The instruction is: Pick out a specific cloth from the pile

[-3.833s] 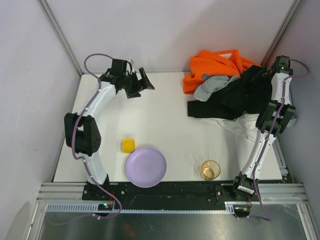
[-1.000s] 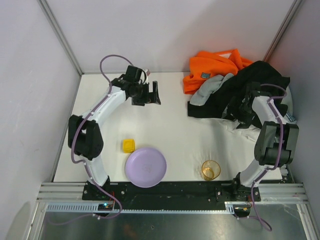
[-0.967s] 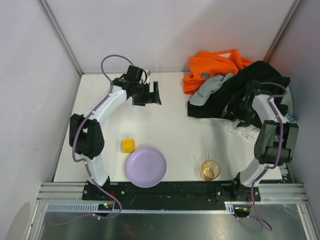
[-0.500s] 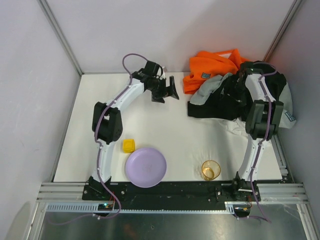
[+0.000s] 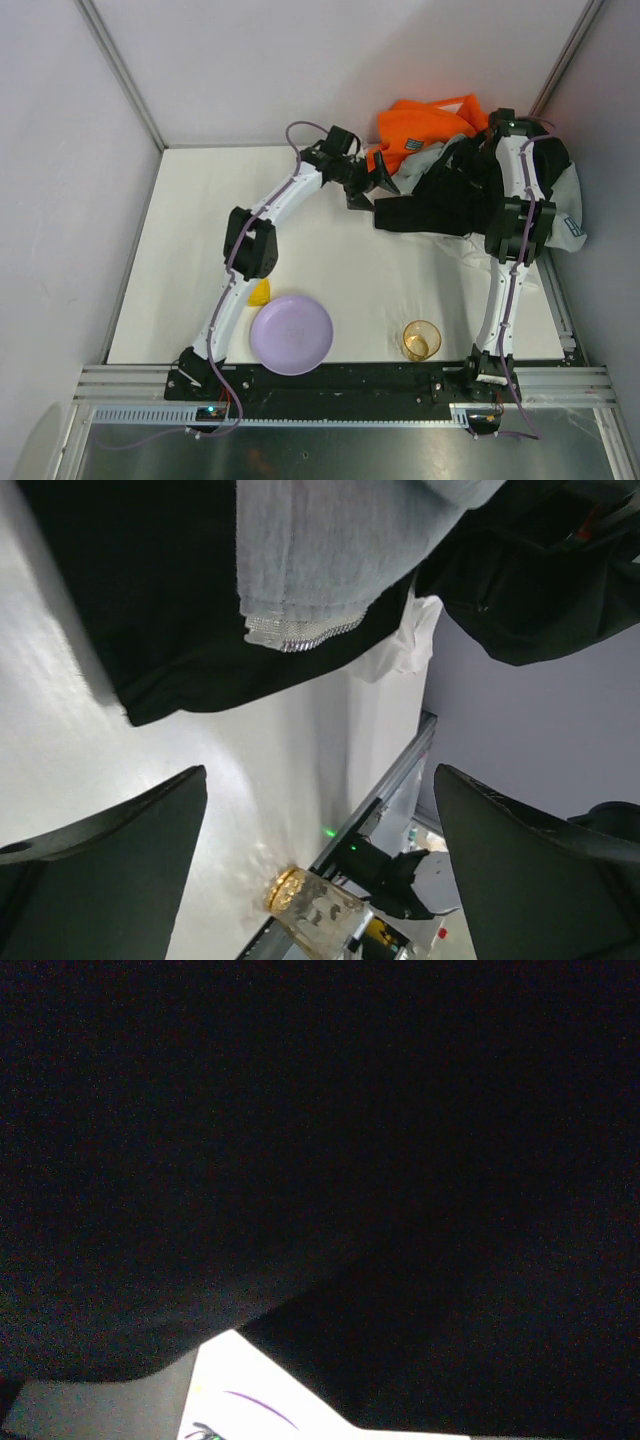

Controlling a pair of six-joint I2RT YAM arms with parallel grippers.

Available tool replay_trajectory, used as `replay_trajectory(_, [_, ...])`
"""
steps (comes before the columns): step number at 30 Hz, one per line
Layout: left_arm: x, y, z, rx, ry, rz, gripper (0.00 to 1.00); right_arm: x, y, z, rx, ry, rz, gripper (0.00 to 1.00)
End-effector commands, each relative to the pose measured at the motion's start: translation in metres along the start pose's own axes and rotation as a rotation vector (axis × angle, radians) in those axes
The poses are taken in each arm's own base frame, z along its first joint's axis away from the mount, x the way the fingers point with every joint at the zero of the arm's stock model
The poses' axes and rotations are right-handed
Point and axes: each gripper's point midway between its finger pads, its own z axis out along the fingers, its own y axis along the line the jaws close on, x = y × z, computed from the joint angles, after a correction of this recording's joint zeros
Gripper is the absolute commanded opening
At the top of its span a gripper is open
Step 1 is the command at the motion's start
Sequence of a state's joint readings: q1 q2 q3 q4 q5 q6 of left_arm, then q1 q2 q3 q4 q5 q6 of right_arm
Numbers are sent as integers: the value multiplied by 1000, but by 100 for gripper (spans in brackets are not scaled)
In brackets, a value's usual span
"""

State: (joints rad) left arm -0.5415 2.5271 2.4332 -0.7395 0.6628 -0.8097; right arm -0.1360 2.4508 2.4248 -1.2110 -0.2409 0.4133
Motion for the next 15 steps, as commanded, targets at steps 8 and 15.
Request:
replay_trajectory(8, [29, -38, 51, 67, 83, -335, 100, -61, 28, -17, -368, -117, 118, 91])
replay_trajectory(15, [62, -53, 100, 46, 91, -470, 94, -68, 24, -32, -414, -126, 138, 91])
